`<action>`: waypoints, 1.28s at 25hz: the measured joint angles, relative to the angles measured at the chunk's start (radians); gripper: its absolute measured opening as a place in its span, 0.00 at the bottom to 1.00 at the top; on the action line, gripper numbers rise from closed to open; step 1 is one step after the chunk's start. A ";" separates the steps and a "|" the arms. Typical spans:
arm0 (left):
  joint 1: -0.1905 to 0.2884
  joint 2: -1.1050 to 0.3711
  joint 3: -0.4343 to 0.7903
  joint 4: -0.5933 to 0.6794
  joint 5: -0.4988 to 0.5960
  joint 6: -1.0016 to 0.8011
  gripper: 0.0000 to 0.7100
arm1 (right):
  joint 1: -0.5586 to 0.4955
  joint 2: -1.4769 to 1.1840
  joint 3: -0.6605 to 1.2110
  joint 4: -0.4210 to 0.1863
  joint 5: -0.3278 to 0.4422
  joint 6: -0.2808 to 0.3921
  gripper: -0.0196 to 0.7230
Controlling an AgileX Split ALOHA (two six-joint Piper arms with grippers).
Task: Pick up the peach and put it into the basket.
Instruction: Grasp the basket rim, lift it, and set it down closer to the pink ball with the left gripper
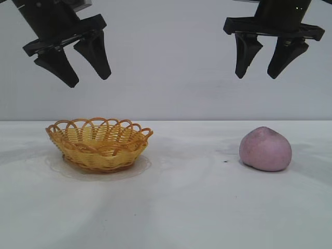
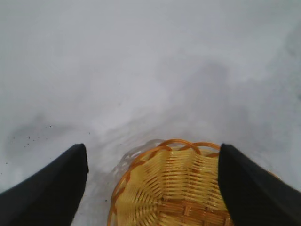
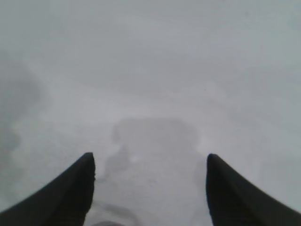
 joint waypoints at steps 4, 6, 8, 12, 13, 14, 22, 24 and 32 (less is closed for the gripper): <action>0.000 0.000 0.000 0.000 0.000 0.000 0.80 | 0.000 0.000 0.000 0.000 0.001 0.000 0.67; 0.000 0.000 0.000 0.000 0.000 0.000 0.80 | 0.000 0.000 0.000 0.000 0.001 0.000 0.67; 0.000 0.000 0.000 0.000 0.000 0.000 0.80 | 0.000 0.000 0.000 0.000 0.001 0.000 0.67; 0.000 0.000 0.000 0.000 0.000 0.000 0.80 | 0.000 0.000 0.000 0.000 0.002 0.000 0.67; 0.000 0.000 0.000 0.000 0.000 0.000 0.80 | 0.000 0.000 0.000 0.000 0.002 0.000 0.67; 0.000 0.000 0.000 0.000 0.000 0.000 0.80 | 0.000 0.000 0.000 0.000 0.002 0.000 0.67; 0.000 0.000 -0.018 0.118 0.067 -0.007 0.80 | 0.000 0.000 0.000 0.000 0.002 0.000 0.67; 0.000 0.000 -0.042 0.180 0.111 -0.016 0.80 | 0.000 0.000 0.000 0.000 0.002 0.000 0.67; 0.000 0.033 -0.193 0.330 0.335 -0.024 0.80 | 0.000 0.000 0.000 0.000 0.002 0.000 0.67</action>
